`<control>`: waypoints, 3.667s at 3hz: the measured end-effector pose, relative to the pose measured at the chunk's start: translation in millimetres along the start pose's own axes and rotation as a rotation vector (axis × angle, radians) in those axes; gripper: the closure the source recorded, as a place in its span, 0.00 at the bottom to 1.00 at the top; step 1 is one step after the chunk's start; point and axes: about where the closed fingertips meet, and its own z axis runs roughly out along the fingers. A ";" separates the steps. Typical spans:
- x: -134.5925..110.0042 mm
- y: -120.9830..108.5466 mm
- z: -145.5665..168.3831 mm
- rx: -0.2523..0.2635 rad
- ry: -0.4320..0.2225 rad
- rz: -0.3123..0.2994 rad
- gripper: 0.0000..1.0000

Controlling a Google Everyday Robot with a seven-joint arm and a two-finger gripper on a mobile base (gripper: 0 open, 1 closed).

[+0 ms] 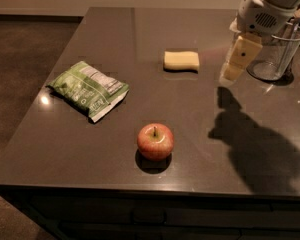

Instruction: Move sponge near green jalapeno chip bag

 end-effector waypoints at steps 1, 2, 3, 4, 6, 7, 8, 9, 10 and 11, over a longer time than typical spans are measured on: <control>-28.7 -42.7 30.8 -0.004 -0.019 0.022 0.00; -51.5 -70.3 65.7 0.013 -0.019 0.041 0.00; -63.8 -89.9 102.6 0.015 -0.001 0.074 0.00; -71.6 -104.2 130.7 0.011 0.009 0.107 0.00; -69.3 -117.8 159.8 -0.011 0.036 0.159 0.19; -72.8 -116.0 159.6 -0.013 0.034 0.152 0.41; -86.7 -105.7 151.9 -0.015 0.006 0.119 0.66; -110.2 -82.4 139.7 -0.029 -0.040 0.060 0.88; -136.0 -48.0 134.3 -0.061 -0.082 -0.011 1.00; -158.2 -13.3 135.7 -0.105 -0.124 -0.065 1.00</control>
Offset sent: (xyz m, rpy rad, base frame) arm 0.1484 0.0533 -0.0560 0.0203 -0.0185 -0.0707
